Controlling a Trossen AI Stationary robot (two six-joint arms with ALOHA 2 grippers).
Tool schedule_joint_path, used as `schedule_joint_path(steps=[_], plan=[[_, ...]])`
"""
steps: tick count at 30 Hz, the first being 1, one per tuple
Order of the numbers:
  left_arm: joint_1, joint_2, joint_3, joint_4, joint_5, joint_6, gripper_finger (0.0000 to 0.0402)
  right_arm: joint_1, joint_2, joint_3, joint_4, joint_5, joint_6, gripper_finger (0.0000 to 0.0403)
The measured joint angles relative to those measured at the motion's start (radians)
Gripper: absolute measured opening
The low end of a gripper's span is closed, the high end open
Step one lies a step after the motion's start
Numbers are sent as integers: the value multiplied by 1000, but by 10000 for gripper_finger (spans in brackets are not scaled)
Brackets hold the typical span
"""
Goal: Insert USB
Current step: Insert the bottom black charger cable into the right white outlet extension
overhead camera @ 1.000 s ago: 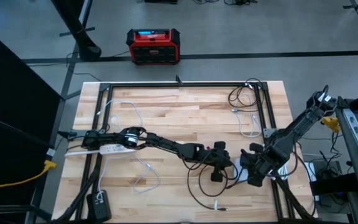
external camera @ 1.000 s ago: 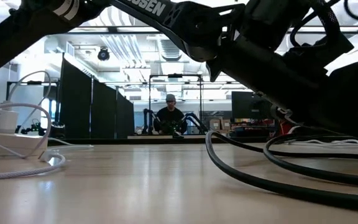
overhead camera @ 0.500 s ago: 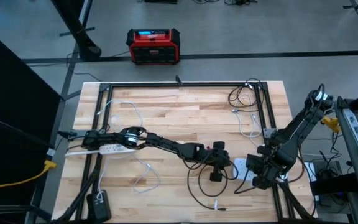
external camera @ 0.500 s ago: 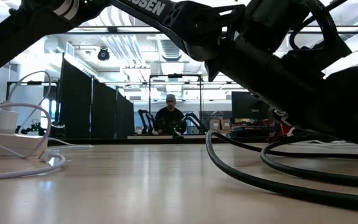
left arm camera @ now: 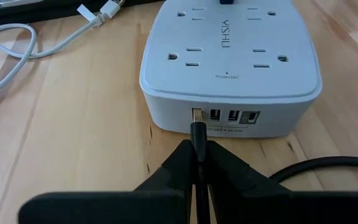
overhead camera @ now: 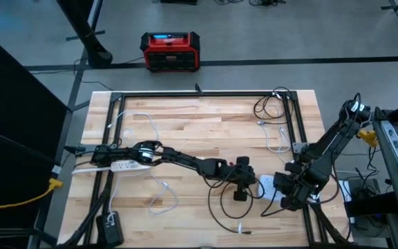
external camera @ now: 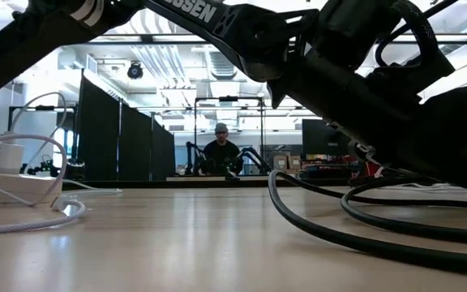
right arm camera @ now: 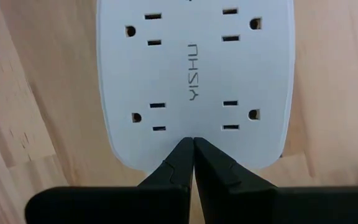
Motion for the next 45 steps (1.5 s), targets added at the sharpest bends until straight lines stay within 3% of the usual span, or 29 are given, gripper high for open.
schedule_joint_path(steps=[8, 25, 31, 37, 45], plan=[[2, 3, 0, -17, -9, 17, 22, -26, 0, -2, 10, -3, -52, 0], [11, -62, 3, -342, -54, 15, 25, -29, -3, -2, 8, 16, -59, 0], [11, -113, 3, -412, -54, -3, 24, -29, -3, 65, -79, 9, -107, 0], [10, -196, 3, -497, -14, -27, 24, -11, -9, 155, -112, 156, -212, 0], [2, -312, 2, -582, 277, -62, 24, 99, 20, 204, 70, 605, -519, 0]])
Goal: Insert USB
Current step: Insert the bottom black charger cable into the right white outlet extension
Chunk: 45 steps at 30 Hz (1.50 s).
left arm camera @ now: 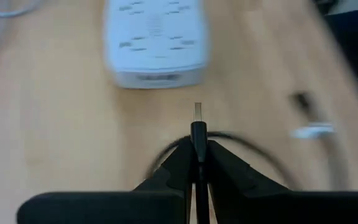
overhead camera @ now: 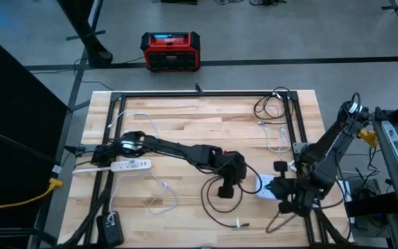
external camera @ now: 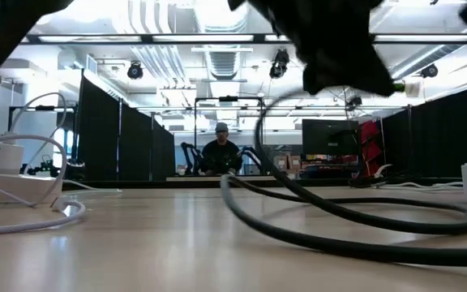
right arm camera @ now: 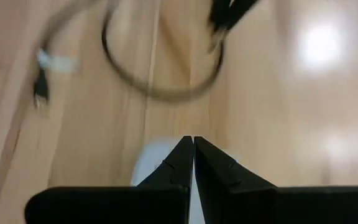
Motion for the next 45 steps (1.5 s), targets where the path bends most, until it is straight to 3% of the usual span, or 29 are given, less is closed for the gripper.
schedule_joint_path(steps=[6, 12, 15, 20, 26, 36, 45], plan=[[-18, -80, 0, -1, 92, -86, 24, 32, 111, 0, 210, 290, -271, 0], [-43, -126, 0, -3, 102, -186, 25, 31, 216, 0, 489, 453, -637, 10], [-54, -139, 0, -3, 110, -227, 25, 38, 232, 8, 580, 468, -797, 40], [-72, -142, 0, -4, 116, -262, 25, 38, 241, 44, 670, 469, -963, 126], [-88, -142, 0, 6, 116, -281, 25, 15, 277, 71, 689, 468, -1086, 195], [-94, -142, 0, 31, 118, -300, 25, -33, 399, 81, 945, 469, -1351, 167], [-92, -142, 0, 13, 114, -309, 25, -12, 351, 89, 961, 530, -1379, 147]])
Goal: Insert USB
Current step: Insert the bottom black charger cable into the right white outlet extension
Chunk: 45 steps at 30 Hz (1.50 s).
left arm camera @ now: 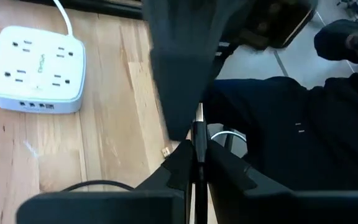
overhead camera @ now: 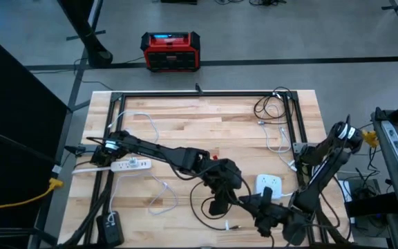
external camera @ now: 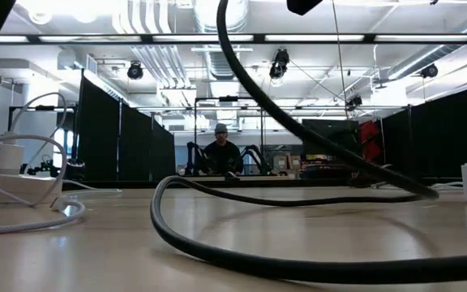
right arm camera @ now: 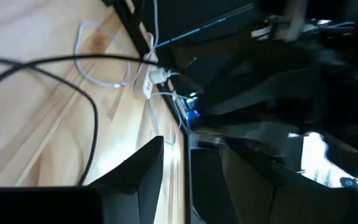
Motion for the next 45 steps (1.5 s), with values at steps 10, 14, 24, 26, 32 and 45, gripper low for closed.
schedule_joint_path(steps=[10, 14, 24, 26, 32, 45], plan=[[-2, 0, 0, 1, 0, 0, 25, -22, 8, 12, -7, -81, -38, 184], [-6, 0, 0, 1, 0, 0, 25, -35, 12, 12, -6, -80, -40, 172], [-6, 1, 0, -1, 1, 0, 25, -40, 14, 12, -3, -80, -38, 75], [-6, 2, 0, -2, 1, 0, 25, -40, 14, 12, -3, -80, -37, 57], [-6, 2, 0, -9, 3, -1, 25, -40, 14, 12, 6, -84, -26, 48], [-6, 1, 0, -204, -114, 74, 74, -37, -2, 11, -21, -154, 217, 6]])
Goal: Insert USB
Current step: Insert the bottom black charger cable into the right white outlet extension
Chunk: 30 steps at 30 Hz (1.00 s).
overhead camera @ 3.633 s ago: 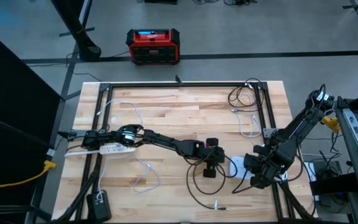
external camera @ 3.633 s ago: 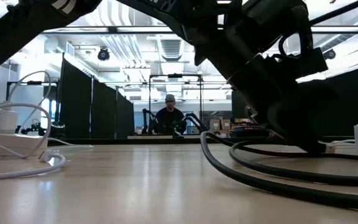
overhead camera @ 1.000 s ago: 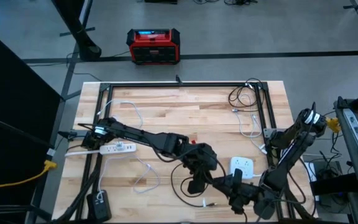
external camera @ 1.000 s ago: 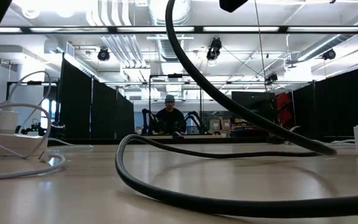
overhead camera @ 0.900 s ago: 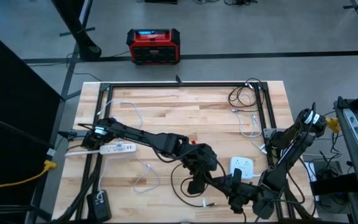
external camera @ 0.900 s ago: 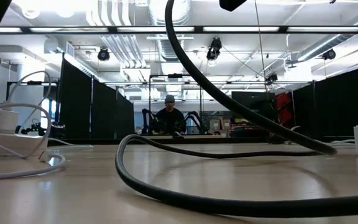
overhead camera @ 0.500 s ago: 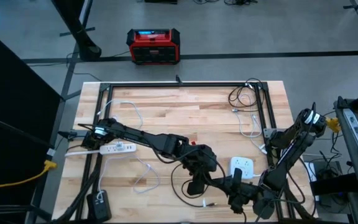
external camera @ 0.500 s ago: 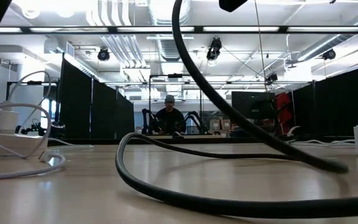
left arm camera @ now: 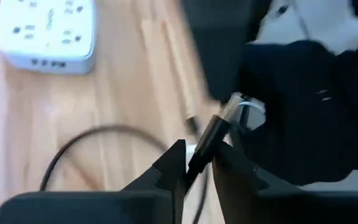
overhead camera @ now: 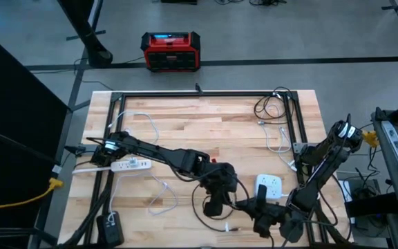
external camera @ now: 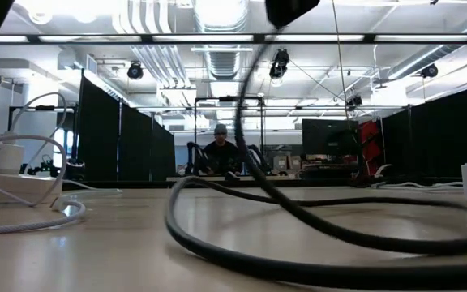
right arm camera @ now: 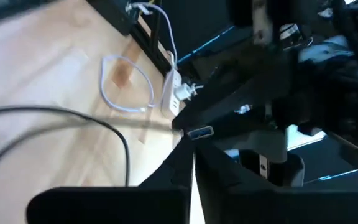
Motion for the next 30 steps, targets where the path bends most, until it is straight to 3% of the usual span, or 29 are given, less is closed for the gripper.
schedule_joint_path(steps=[5, 10, 15, 19, 26, 30], plan=[[2, 0, 0, -78, -86, 16, 86, 0, -21, 0, -81, 3, 71, 4], [0, 0, 0, -86, -93, 16, 44, 0, -35, 0, -135, 4, 105, 2], [2, 0, 0, -78, -44, 8, 5, -4, -14, 0, -191, -155, -17, 4], [0, 0, 0, -67, -21, 6, 1, -24, -4, 0, -187, -158, -29, 45], [2, 0, 0, -64, -21, 2, 0, -78, -4, 0, -200, -162, 52, 159], [-7, 0, -1, -102, -74, 36, 0, -84, -5, 0, -285, -162, 162, 189]])
